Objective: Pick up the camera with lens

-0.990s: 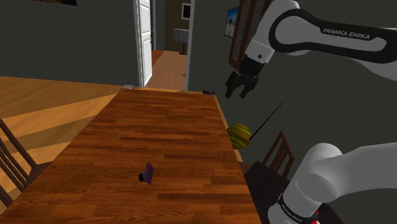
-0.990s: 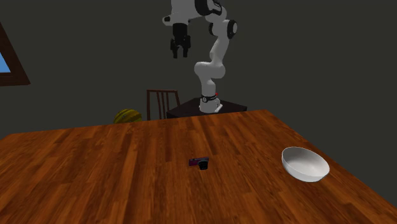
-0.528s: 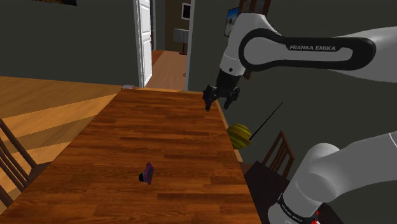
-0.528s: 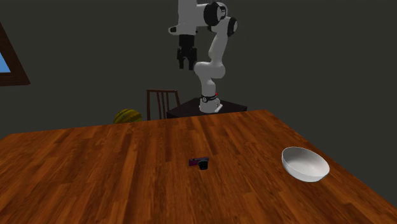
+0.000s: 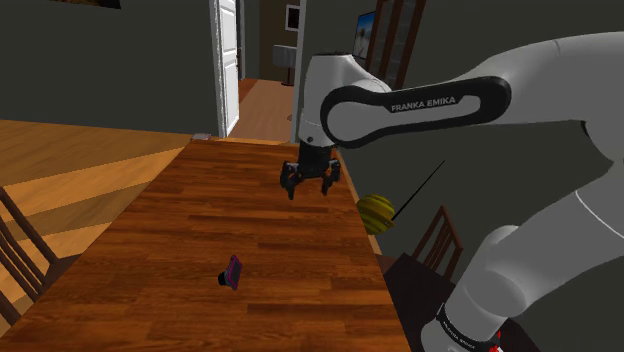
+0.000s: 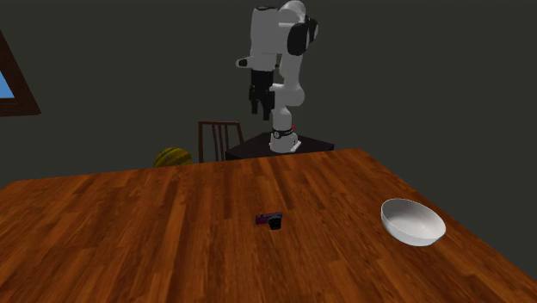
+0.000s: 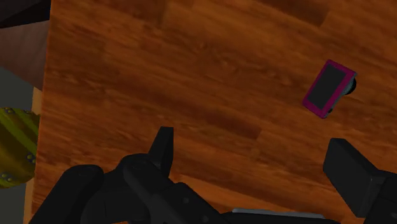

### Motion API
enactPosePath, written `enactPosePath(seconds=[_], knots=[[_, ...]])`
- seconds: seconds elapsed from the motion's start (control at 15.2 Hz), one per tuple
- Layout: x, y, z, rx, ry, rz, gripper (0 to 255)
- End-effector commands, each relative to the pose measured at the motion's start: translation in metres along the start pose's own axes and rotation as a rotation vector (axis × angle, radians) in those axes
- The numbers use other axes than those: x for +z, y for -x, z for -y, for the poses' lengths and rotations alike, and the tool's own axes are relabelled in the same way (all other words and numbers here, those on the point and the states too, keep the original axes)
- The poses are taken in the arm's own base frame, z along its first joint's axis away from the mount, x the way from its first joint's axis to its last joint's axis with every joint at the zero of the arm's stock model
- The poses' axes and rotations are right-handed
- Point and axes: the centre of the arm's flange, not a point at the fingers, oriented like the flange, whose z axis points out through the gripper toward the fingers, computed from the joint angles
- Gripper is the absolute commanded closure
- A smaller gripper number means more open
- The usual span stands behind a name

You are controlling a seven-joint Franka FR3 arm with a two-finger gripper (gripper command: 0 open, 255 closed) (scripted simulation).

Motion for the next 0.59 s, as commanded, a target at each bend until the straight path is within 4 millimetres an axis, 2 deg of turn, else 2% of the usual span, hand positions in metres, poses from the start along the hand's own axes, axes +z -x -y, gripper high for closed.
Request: enactPosePath(seconds=[0.0,0.53], knots=[[0.018,-0.002,0.026,0.031,0.024,0.011,0],[0.097,-0.018,0.112,0.141,0.123,0.051,0]])
